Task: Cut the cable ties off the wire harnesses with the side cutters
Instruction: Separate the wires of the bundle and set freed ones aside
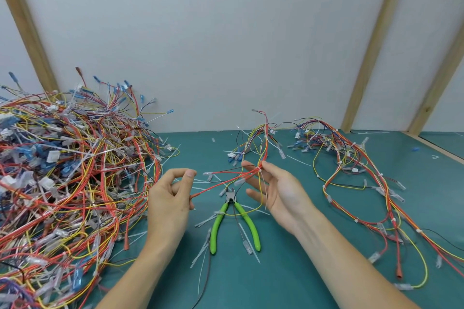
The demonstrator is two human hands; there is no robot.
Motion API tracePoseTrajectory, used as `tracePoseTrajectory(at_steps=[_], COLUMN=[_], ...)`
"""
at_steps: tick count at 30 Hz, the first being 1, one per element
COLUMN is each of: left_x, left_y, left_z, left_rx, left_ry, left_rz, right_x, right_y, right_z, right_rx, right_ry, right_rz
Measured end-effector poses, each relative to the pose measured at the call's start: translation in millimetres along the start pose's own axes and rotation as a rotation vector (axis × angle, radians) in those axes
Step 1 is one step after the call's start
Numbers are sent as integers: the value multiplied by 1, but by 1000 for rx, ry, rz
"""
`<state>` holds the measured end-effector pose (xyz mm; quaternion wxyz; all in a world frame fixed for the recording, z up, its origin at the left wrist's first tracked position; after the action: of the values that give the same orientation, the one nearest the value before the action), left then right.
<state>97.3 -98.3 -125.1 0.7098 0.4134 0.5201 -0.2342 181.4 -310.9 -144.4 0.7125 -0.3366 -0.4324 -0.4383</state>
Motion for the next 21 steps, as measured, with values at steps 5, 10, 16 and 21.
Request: tracePoseTrajectory(at_steps=[5,10,16,21], left_x=[-4,-11,-21,-43], left_y=[2,0,0,-4], left_z=[-3,-7,-16,-19], left_rx=[-28,-65,-145,-148], left_ry=[36,48,21,75], left_rz=[55,93,144,274], right_x=[1,1,5,12], right_y=[-1,-2,-7,-14], right_z=[2,3,8,23], right_rx=[11,12,2,-72], right_ry=[-56,-97,-209,-513], right_rz=[-32,-45,-74,-233])
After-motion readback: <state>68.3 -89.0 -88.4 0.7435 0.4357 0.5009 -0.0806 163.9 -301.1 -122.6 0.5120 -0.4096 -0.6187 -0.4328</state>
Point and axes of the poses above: each hand's wrist, its own y-axis towards the middle knuckle, its own z-axis out of the palm, x = y × z, the point moved 10 cm from there along y, towards the middle knuckle, and after that the axes turned 11 degrees about -y, right-handed, at the moved point
